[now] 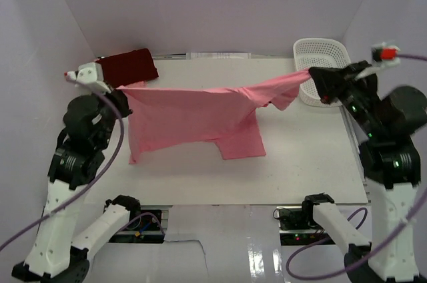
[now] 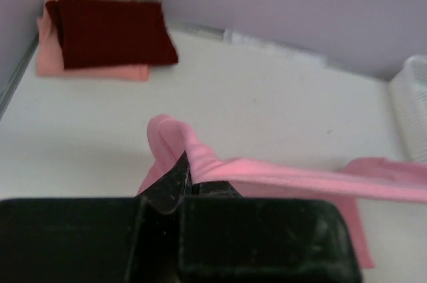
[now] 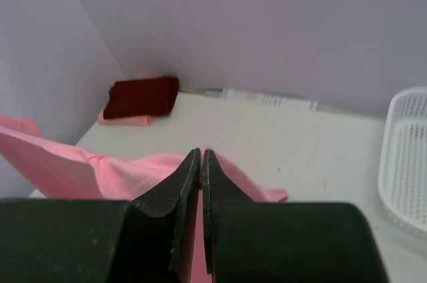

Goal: Fold and stack the t-shirts
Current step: Flatten out the tshirt

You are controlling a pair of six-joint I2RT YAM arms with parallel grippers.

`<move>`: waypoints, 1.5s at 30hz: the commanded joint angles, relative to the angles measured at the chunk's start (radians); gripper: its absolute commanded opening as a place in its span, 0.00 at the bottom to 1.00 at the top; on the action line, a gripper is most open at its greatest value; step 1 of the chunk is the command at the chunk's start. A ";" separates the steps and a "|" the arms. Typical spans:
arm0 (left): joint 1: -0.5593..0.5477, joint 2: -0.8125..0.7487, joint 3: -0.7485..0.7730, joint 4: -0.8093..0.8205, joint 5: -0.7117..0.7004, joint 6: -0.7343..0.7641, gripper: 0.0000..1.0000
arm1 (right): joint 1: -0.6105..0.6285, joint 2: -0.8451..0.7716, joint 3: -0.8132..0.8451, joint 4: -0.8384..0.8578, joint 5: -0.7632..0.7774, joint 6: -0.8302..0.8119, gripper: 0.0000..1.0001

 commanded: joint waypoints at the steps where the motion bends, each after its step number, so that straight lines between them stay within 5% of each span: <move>1: 0.000 -0.192 -0.084 0.151 0.115 -0.005 0.00 | -0.003 -0.230 -0.071 0.162 0.023 -0.078 0.08; 8: 0.002 -0.534 -0.218 0.280 0.214 -0.004 0.00 | 0.027 -0.538 -0.124 0.258 0.075 -0.048 0.08; 19: 0.016 -0.513 -0.158 0.260 0.258 -0.008 0.00 | 0.053 -0.537 0.064 0.227 0.152 -0.054 0.08; 26: 0.016 -0.240 -0.198 0.202 0.353 0.003 0.00 | 0.053 -0.353 0.047 0.016 0.257 -0.005 0.08; 33: 0.014 -0.044 -0.479 0.354 0.412 -0.025 0.00 | 0.053 -0.096 -0.425 0.026 0.184 0.129 0.08; 38: 0.014 0.358 -0.376 0.352 0.332 0.028 0.00 | 0.058 0.202 -0.484 0.133 0.152 0.119 0.08; 45: 0.019 0.751 -0.163 0.458 0.353 0.155 0.00 | 0.058 0.679 -0.296 0.216 0.209 0.087 0.08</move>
